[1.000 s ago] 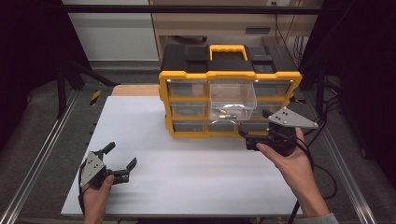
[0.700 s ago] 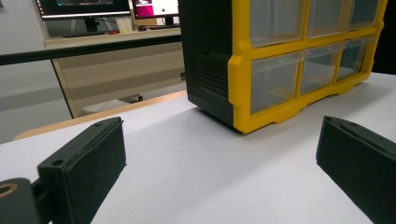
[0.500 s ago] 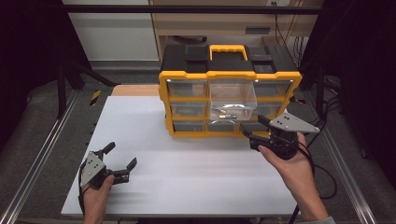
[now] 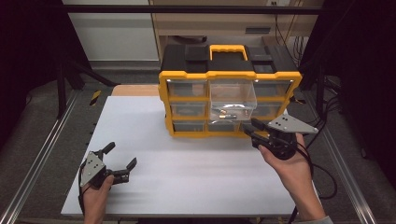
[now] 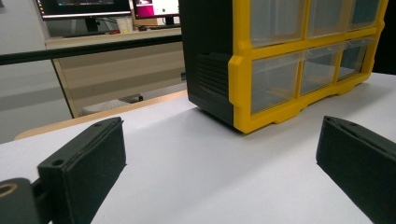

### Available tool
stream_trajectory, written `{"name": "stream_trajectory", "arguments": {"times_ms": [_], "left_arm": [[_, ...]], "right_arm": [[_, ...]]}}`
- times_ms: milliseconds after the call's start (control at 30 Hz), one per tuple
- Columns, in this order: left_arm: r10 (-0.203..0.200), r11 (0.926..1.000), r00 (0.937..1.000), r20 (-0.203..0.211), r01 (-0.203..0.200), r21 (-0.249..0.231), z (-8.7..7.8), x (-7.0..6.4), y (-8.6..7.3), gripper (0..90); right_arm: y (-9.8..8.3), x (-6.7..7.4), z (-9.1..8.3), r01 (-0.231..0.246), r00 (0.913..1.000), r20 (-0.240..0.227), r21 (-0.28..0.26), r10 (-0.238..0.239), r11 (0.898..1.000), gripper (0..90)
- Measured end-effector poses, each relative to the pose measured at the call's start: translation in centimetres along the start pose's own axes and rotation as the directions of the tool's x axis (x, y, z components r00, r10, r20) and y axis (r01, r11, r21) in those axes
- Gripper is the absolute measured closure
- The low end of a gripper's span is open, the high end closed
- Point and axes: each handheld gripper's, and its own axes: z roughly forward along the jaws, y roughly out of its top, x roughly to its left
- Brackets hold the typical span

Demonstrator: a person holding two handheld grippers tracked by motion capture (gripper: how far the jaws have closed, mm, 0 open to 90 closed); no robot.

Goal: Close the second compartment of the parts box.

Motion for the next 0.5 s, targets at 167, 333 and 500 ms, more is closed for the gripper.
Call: {"name": "stream_trajectory", "arguments": {"times_ms": [167, 333, 500], "left_arm": [[-0.001, 1.0, 1.0, 0.0, 0.001, 0.0, 0.02, 0.01, -0.01, 1.1], [-0.001, 1.0, 1.0, -0.001, 0.001, 0.0, 0.0, 0.01, -0.01, 1.1], [-0.001, 1.0, 1.0, 0.0, 0.001, 0.0, 0.02, 0.0, -0.01, 1.1]], "right_arm": [[0.04, 0.07, -0.05, 0.005, 0.9999, -0.011, -0.002, -0.005, 1.0, 73.8], [0.15, 0.16, 0.09, 0.008, 0.9999, -0.015, -0.008, -0.008, 1.0, 81.6], [0.26, 0.28, 0.32, 0.016, 0.9997, -0.019, -0.01, -0.016, 1.0, 88.8]]}}
